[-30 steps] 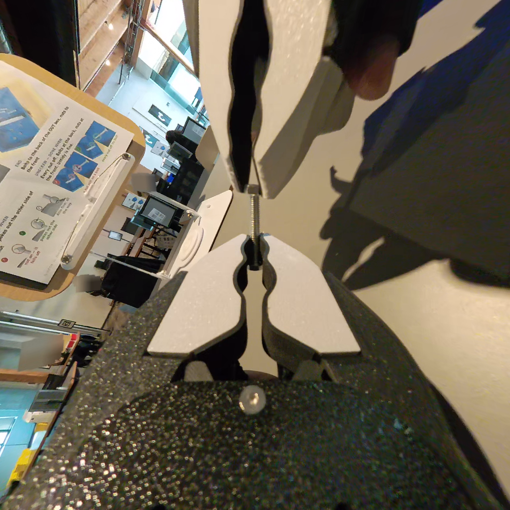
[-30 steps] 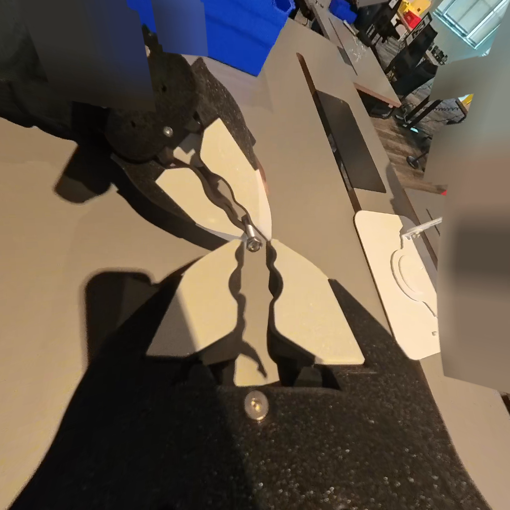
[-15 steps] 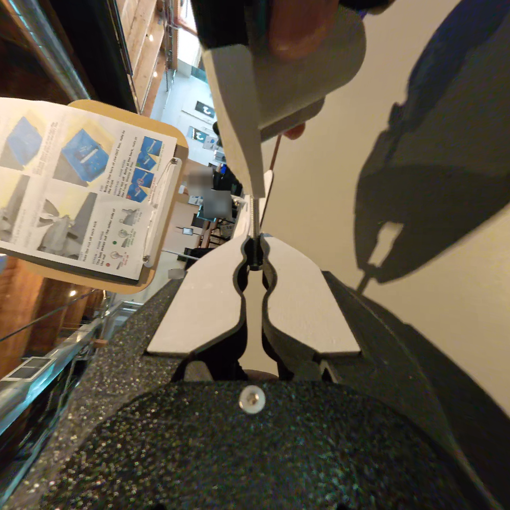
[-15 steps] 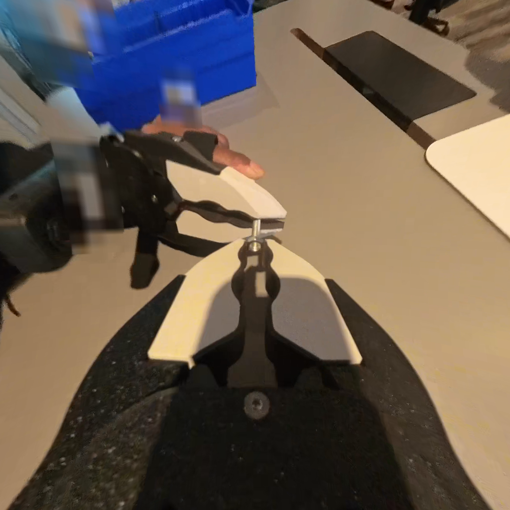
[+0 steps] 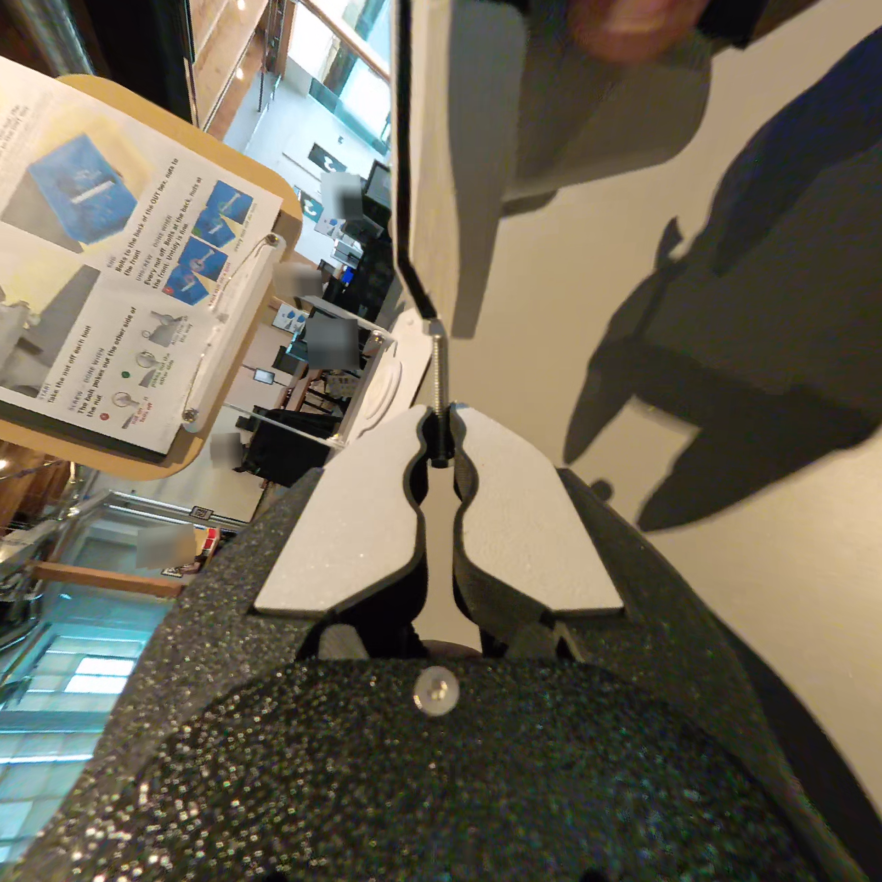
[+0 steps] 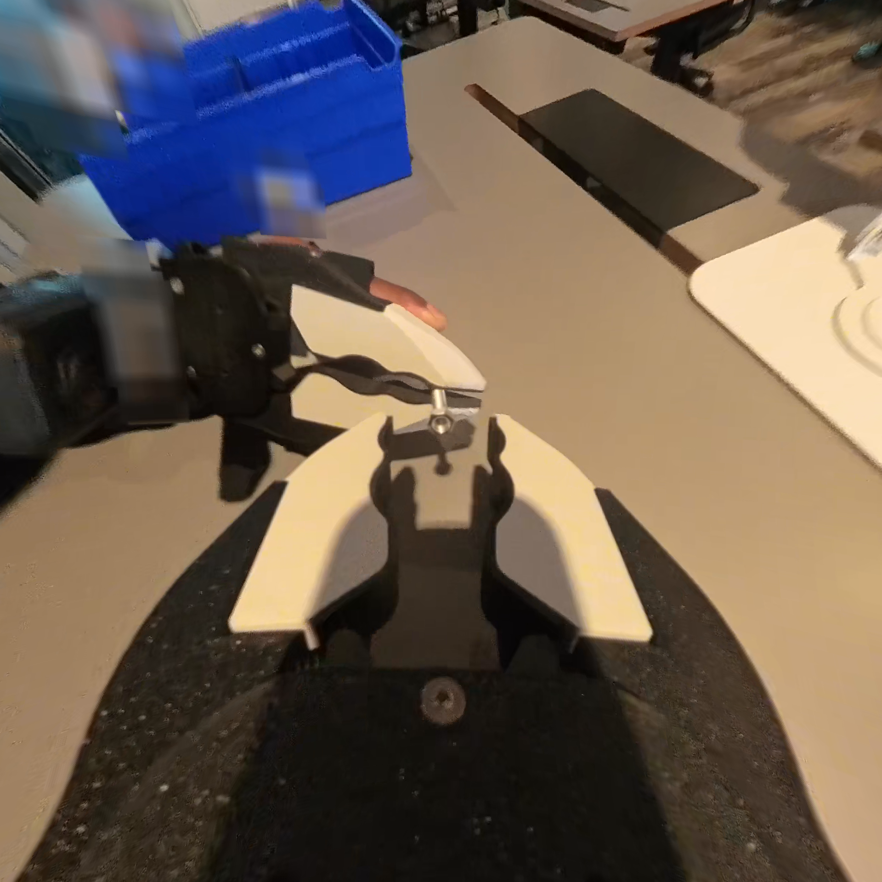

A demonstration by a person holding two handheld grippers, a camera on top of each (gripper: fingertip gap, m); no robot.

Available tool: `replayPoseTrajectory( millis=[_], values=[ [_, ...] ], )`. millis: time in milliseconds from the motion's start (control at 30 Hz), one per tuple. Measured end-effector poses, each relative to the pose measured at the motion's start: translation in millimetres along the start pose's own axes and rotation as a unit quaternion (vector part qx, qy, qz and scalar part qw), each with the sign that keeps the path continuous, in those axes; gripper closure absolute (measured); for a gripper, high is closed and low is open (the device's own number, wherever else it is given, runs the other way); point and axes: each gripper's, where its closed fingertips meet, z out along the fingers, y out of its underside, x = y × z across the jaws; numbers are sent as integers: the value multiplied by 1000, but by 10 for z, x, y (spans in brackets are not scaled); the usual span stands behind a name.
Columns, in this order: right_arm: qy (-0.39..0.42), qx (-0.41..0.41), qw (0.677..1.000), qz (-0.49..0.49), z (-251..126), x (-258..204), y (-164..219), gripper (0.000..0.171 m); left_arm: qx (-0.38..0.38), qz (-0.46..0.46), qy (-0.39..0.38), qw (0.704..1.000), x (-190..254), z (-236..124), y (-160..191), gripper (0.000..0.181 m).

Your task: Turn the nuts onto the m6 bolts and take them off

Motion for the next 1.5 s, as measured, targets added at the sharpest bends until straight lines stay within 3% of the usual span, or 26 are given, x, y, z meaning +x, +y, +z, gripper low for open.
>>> replayPoseTrajectory(
  millis=[233,500,633,733,867,967,1067,1233,1367,1500],
  values=[
    [65,-34,970,-230,-110,-28,50,147,15,-3,29,999,91,1,-38,176],
    [72,-54,958,-274,-81,-51,113,147,15,9,42,999,143,3,-43,176],
    [89,-78,953,-279,-24,-7,179,158,18,16,40,999,145,-4,-60,176],
    [82,-81,967,-227,15,-8,178,161,8,36,27,999,106,-9,-25,176],
    [26,-82,996,-29,54,-33,193,161,-8,84,5,996,62,-18,12,176],
    [-18,-61,993,101,69,-53,173,161,-12,91,-2,996,41,-22,26,176],
    [-48,-40,989,135,57,-72,134,161,0,53,4,999,26,-23,8,176],
    [13,-45,999,-25,-34,11,89,140,10,5,22,1000,32,-12,20,176],
    [64,-57,979,-183,-65,-16,69,142,19,-7,40,999,78,-8,4,176],
    [82,-72,964,-241,-40,-17,118,148,23,-1,53,998,133,-8,-15,176]
  ],
)
